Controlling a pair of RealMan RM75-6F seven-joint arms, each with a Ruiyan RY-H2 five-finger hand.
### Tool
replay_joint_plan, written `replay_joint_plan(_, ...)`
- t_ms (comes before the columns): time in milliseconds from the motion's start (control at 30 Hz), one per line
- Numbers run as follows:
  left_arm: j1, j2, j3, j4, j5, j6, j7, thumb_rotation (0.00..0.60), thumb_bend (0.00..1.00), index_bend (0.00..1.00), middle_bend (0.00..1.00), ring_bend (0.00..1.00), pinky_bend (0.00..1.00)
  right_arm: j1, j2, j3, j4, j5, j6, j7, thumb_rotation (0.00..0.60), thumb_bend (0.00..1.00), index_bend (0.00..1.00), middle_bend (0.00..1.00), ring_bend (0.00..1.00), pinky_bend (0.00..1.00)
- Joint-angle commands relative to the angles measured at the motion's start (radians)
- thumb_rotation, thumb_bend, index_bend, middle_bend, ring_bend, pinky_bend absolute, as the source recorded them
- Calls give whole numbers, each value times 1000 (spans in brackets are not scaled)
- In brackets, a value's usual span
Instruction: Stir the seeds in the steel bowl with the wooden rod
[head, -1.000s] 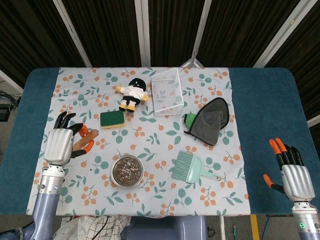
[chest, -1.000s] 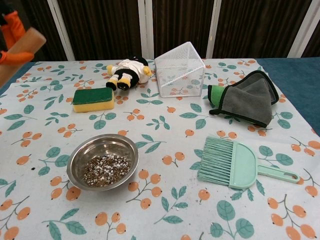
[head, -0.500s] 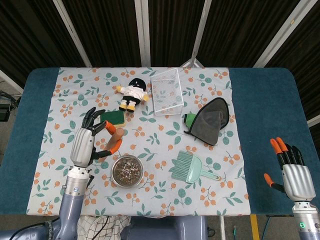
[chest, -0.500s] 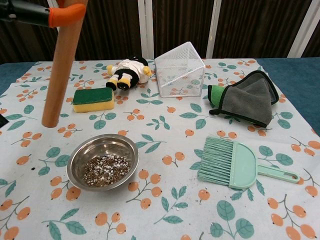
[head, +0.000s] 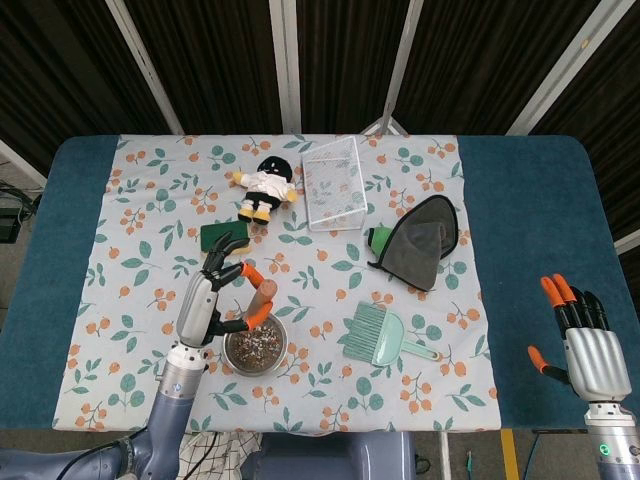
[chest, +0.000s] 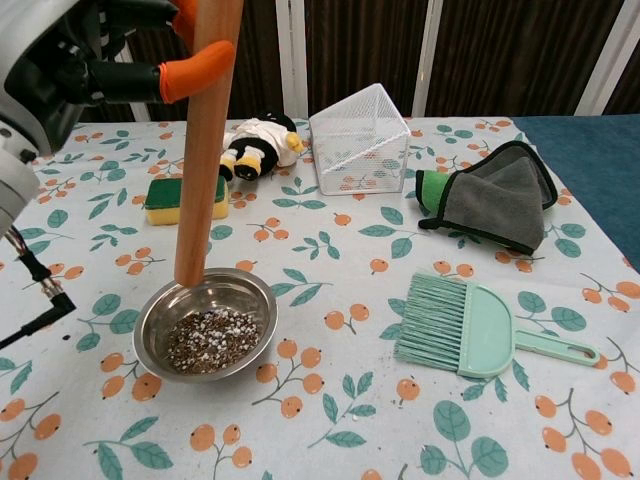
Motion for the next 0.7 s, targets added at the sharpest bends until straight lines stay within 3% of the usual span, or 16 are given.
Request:
replay_joint_plan(33, -5, -43, 25, 62, 47, 34, -67, 600, 730, 655, 683, 159, 50, 0, 1, 1, -1, 3, -1, 1, 600, 314, 0, 0, 0, 0)
replay_joint_plan(233, -9, -88, 29, 113, 57, 50, -110, 600, 730, 652, 683, 159, 50, 0, 3, 3, -3, 6, -1, 5, 600, 314, 0, 0, 0, 0)
replay_joint_plan(400, 25, -97, 75, 182, 80, 100, -166, 600, 730, 652, 683, 159, 50, 1, 4, 1, -4, 1, -1, 5, 600, 313, 0, 0, 0, 0)
replay_joint_plan(700, 17, -134, 75, 264, 91, 107, -206, 600, 730, 651, 683, 159, 50, -1, 3, -1, -3, 1, -1, 8, 600, 313, 0, 0, 0, 0)
